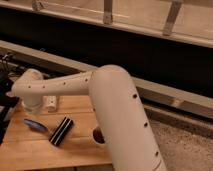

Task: Place the white sponge in the ceramic bowl

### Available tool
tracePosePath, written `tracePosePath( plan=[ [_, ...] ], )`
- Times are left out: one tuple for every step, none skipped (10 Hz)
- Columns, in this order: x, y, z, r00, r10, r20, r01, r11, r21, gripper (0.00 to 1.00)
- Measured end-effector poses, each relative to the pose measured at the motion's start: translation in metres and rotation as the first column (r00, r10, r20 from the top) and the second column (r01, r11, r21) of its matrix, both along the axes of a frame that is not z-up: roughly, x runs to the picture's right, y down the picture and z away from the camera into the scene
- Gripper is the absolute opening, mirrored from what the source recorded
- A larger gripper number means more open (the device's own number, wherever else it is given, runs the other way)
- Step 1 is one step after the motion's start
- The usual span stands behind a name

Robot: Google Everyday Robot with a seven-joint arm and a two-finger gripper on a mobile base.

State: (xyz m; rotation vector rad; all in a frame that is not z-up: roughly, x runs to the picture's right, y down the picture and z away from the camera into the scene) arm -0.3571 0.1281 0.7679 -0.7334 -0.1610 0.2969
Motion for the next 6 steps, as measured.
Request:
tracePosePath(
  plan=[
    [0.005,-0.006,0.003,1.000,0.006,-0.004,-0.006,1.0000,-0.001,0.08],
    [0.010,-0.007,0.007,1.000,0.009,-0.012,-0.009,1.0000,-0.004,0.02],
    [0.011,-0.006,0.008,1.000,0.008,-0.016,-0.008,1.0000,-0.006,0.00],
    [0.011,-0.002,0.006,1.000,0.004,-0.023,-0.004,1.0000,-0.005,0.04],
    [0.005,0.002,-0.003,1.000,-0.002,-0.023,0.002,1.0000,0.002,0.14],
    [-0.003,0.005,-0.014,1.000,-0.011,-0.019,0.011,0.9998,0.018,0.23]
  ],
)
